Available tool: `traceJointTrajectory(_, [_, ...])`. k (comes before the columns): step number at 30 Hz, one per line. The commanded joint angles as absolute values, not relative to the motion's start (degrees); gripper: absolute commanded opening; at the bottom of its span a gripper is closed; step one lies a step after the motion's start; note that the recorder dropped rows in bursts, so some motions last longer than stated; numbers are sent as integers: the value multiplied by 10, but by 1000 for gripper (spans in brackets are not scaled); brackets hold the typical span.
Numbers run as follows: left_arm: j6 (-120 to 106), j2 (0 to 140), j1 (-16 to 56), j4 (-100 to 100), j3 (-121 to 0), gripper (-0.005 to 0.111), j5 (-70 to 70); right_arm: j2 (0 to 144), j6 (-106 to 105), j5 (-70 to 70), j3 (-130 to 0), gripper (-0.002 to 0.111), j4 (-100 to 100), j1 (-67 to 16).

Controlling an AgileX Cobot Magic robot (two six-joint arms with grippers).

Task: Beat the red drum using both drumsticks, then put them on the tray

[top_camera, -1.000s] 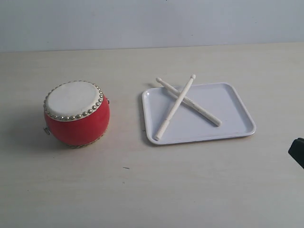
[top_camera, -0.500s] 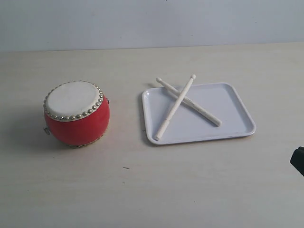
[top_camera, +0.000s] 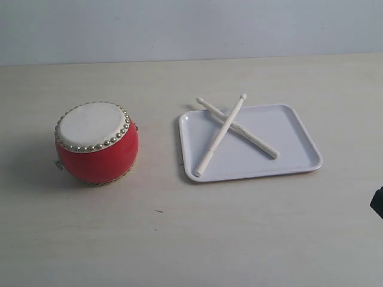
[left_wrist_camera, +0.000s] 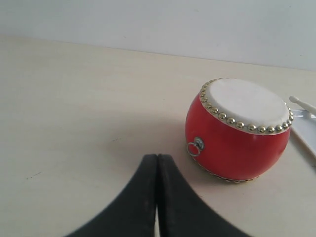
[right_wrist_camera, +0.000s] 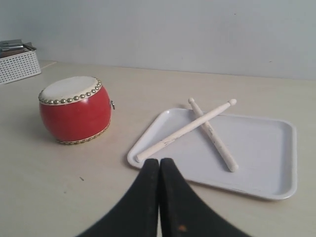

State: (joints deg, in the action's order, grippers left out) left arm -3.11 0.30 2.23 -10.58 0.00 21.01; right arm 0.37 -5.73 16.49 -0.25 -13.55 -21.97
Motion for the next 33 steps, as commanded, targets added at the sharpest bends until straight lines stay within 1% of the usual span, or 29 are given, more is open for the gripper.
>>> traceJointTrajectory(1, [-33, 0, 19, -108, 0, 0, 208, 0, -60, 164, 0, 0, -132, -193])
traceJointTrajectory(20, [-33, 0, 19, -108, 0, 0, 208, 0, -60, 164, 0, 0, -132, -56])
traceJointTrajectory(33, [-33, 0, 19, -108, 0, 0, 208, 0, -60, 164, 0, 0, -133, -49])
